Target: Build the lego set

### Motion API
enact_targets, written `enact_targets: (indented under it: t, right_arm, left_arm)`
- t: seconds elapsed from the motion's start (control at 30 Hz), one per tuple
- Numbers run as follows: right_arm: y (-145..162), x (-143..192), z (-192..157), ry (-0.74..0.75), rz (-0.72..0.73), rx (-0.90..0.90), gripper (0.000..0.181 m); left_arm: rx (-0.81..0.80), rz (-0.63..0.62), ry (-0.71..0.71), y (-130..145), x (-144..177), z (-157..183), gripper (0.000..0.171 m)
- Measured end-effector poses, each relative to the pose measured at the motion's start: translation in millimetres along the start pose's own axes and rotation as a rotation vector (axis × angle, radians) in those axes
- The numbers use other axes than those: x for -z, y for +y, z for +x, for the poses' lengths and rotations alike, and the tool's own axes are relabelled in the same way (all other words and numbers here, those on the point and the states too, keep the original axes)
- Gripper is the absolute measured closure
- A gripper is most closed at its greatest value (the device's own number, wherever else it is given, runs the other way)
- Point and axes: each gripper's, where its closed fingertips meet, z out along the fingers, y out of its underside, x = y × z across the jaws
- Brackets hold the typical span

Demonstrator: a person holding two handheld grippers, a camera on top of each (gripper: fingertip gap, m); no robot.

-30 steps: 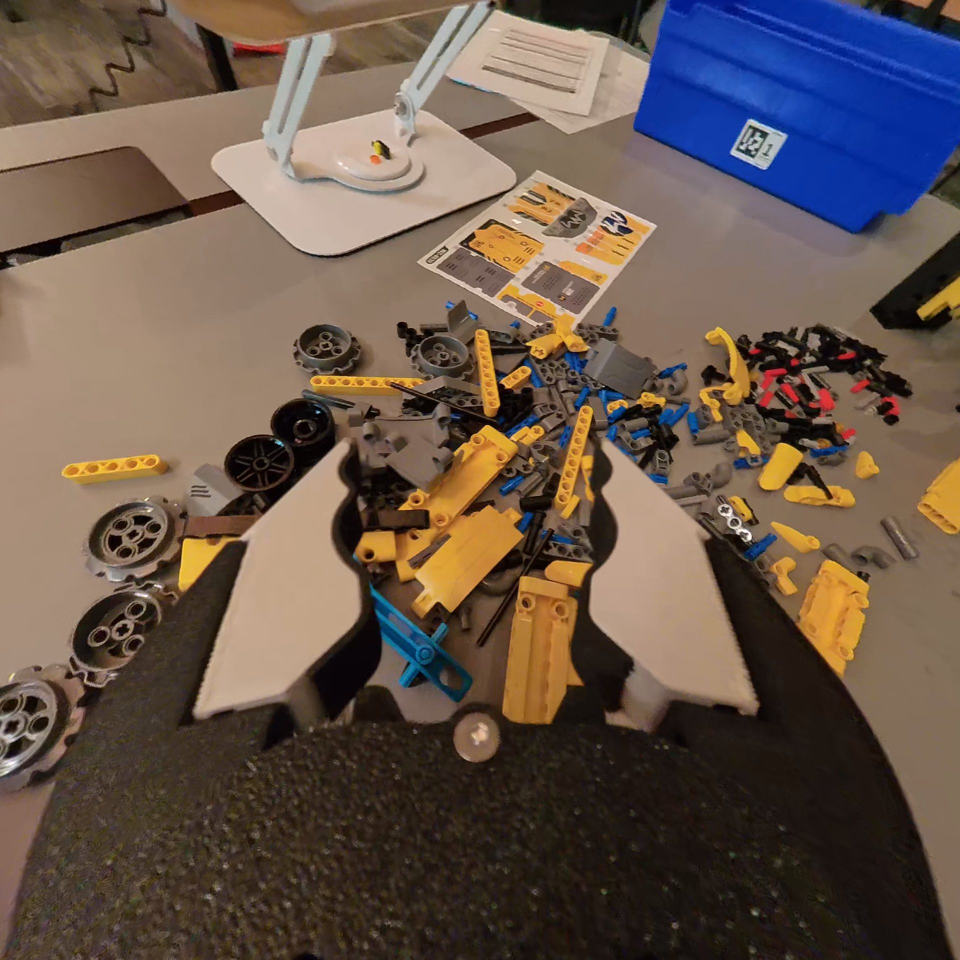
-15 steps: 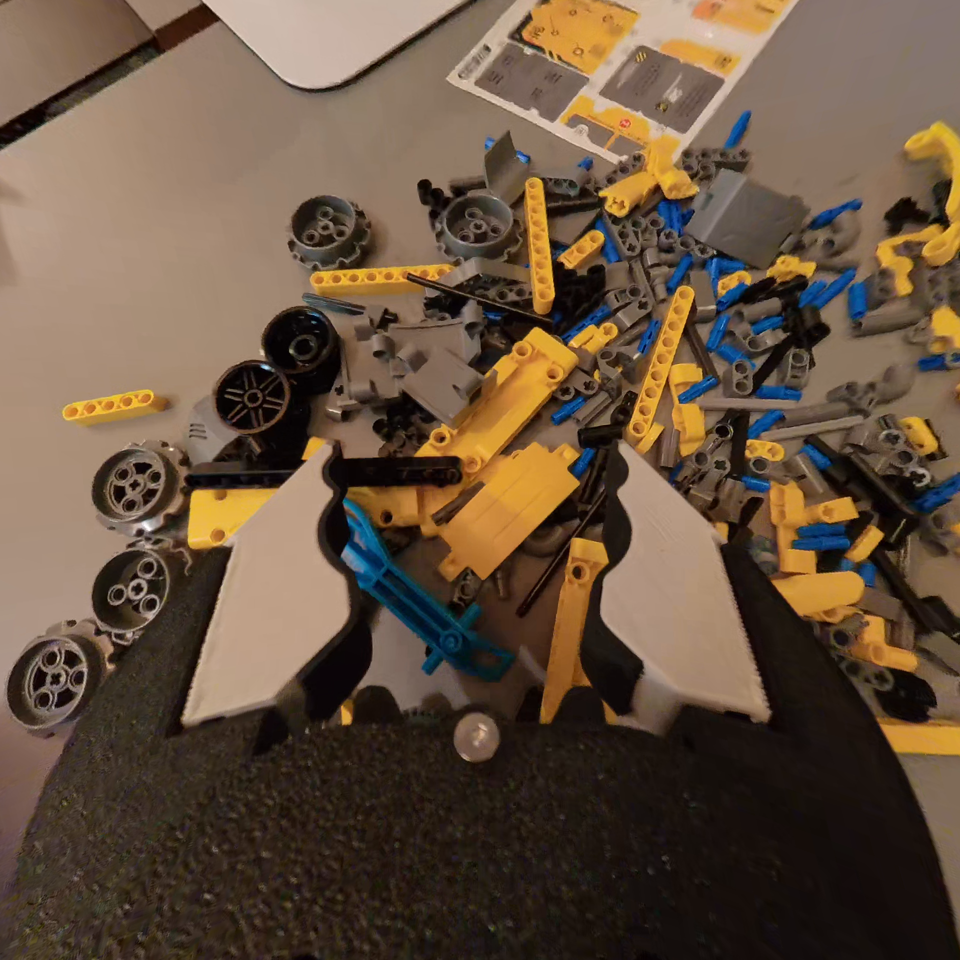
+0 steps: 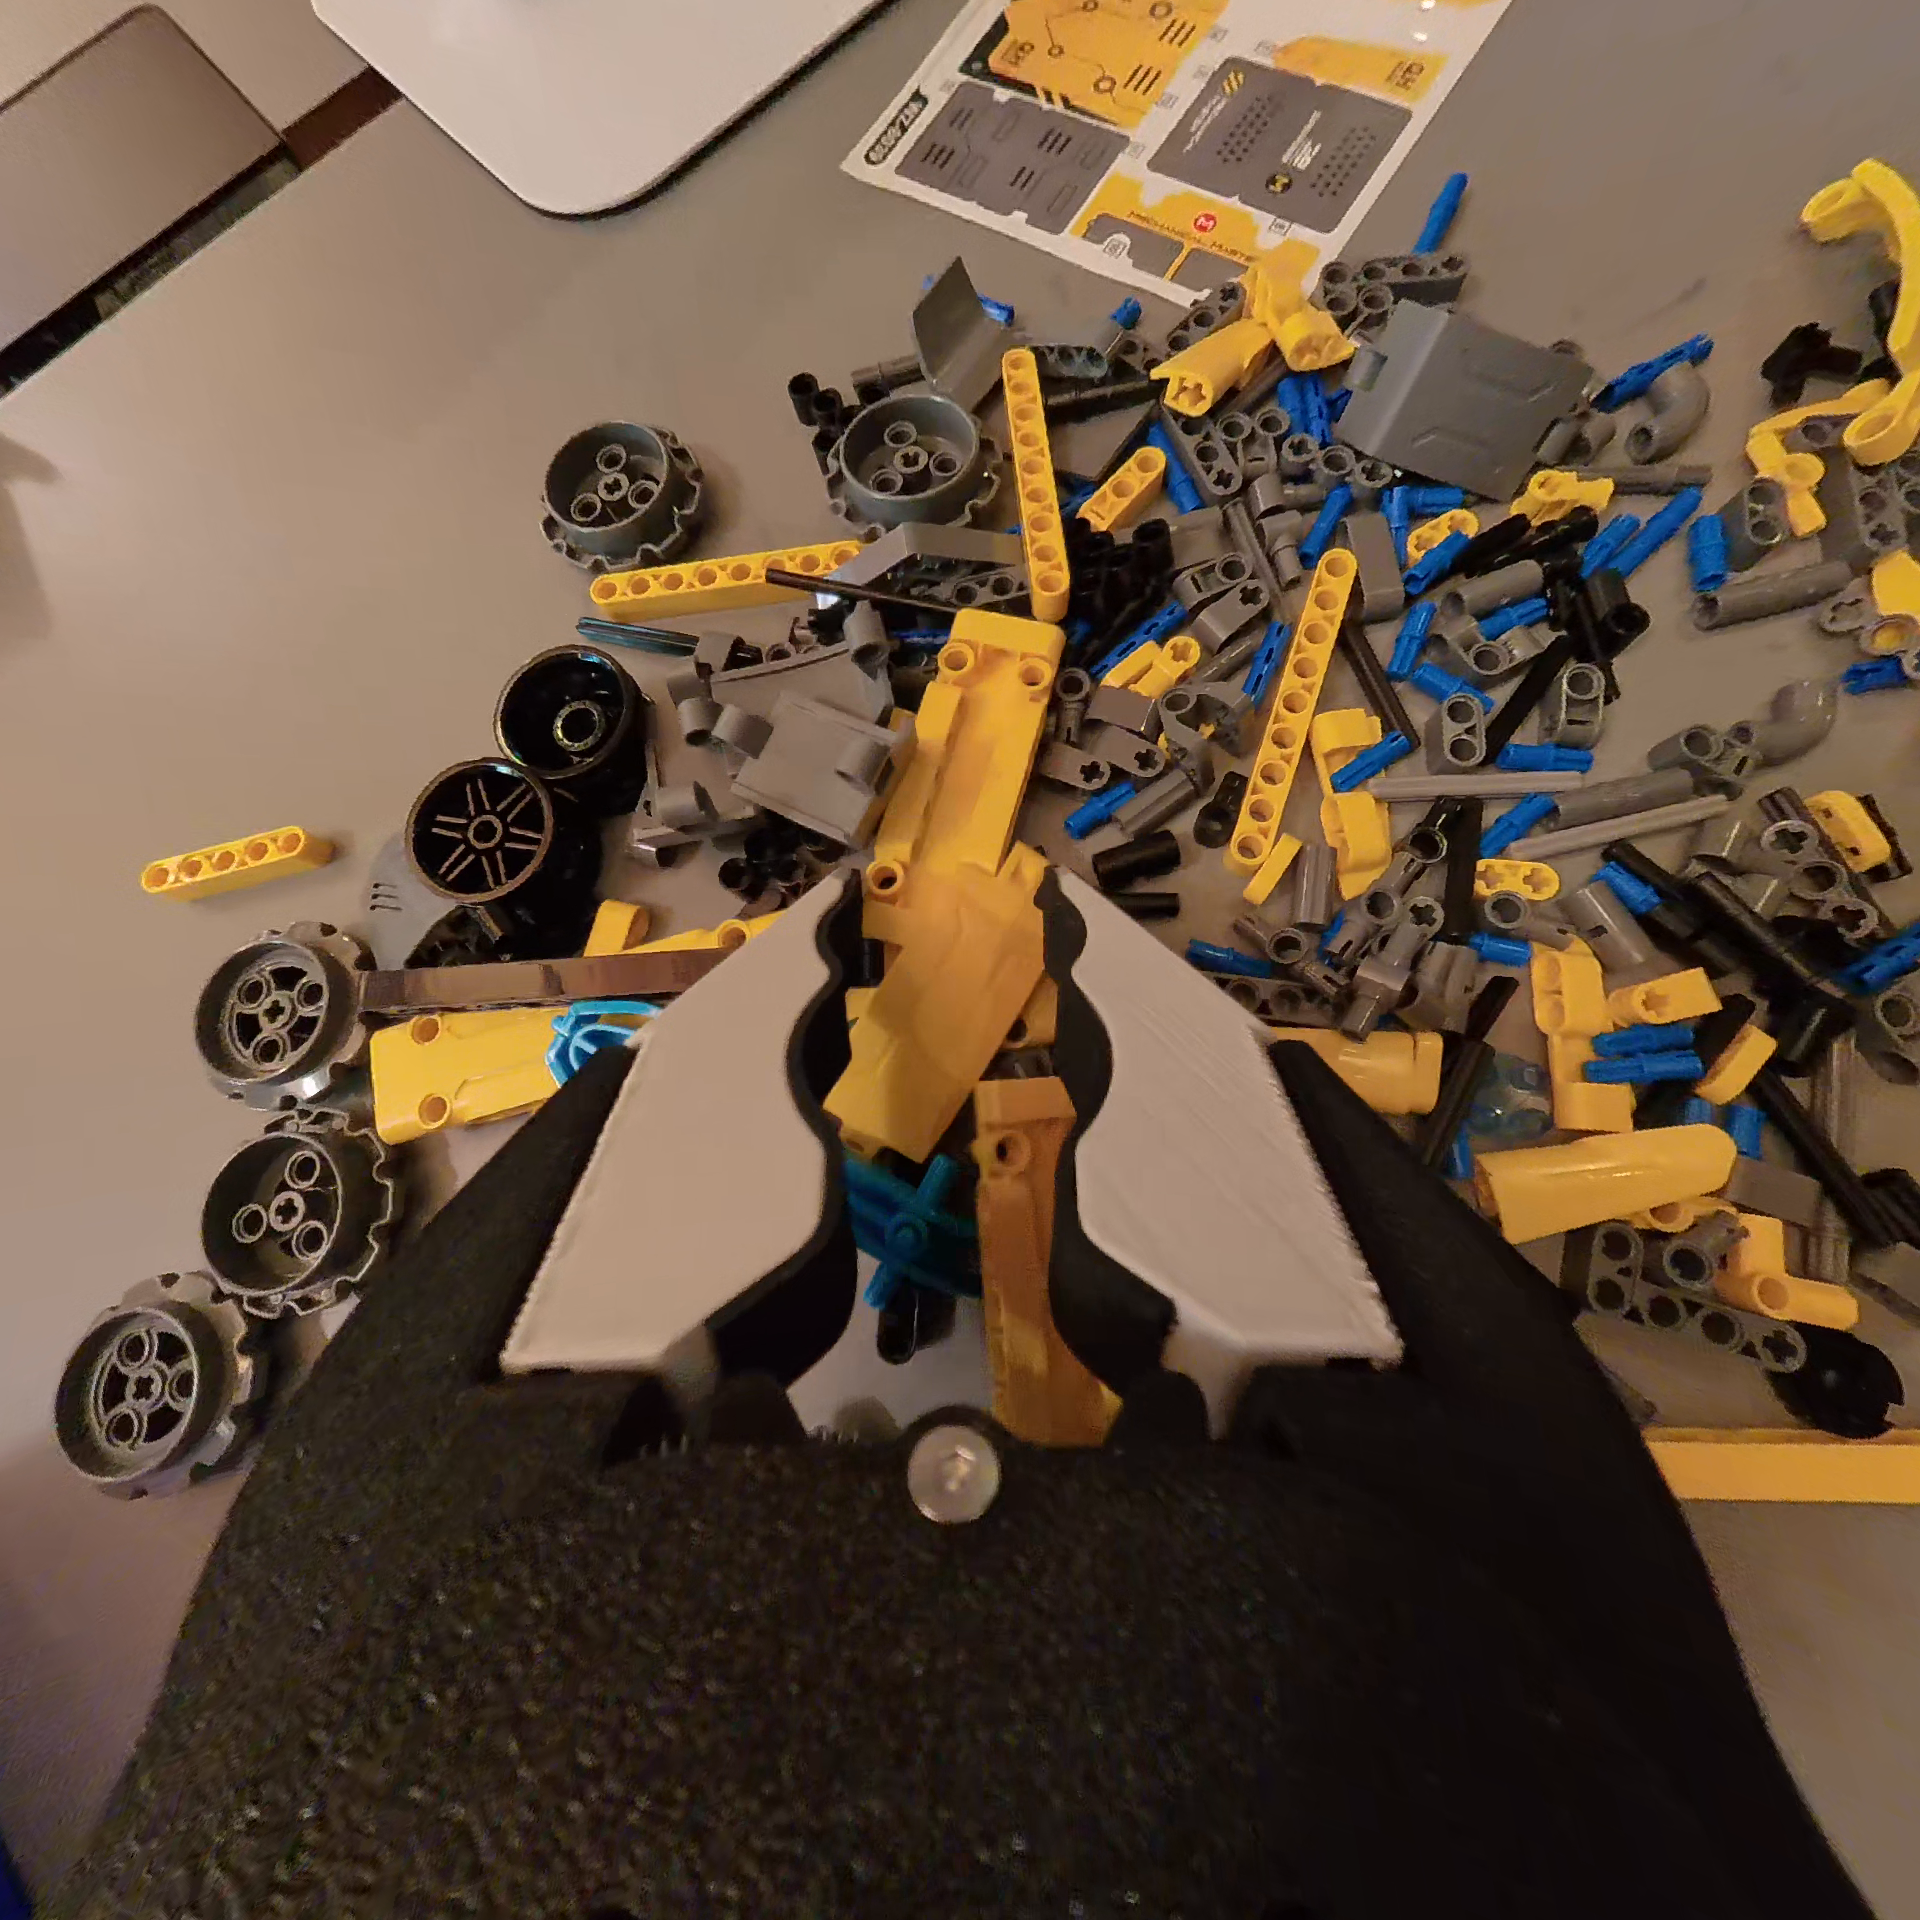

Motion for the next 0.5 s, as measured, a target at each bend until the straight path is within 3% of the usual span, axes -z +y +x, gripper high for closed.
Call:
enact_targets:
  t: [0.13, 0.17, 0.27, 0.37, 0.5]
  right_arm:
    - [-0.1, 0.1, 0.0, -0.001, 0.001, -0.001, 0.154]
    - [-0.2, 0.1, 0.1, 0.000, 0.001, -0.001, 0.154]
    - [-0.1, 0.0, 0.2, 0.000, 0.000, -0.002, 0.154]
    - [-0.2, -0.1, 0.4, -0.001, 0.000, -0.005, 0.154]
    - [-0.1, -0.2, 0.5, -0.001, 0.000, -0.004, 0.154]
  left_arm:
    - [0.005, 0.024, -0.015, -3.7, 5.0, -4.8, 0.141]
    - [0.010, 0.040, -0.032, -5.7, 7.7, -8.5, 0.153]
    - [0.050, 0.067, -0.079, -7.9, 16.2, -22.6, 0.164]
    - [0.089, 0.058, -0.100, -2.5, 19.3, -33.5, 0.164]
    - [0.096, 0.142, -0.050, -16.3, 21.0, -25.0, 0.161]
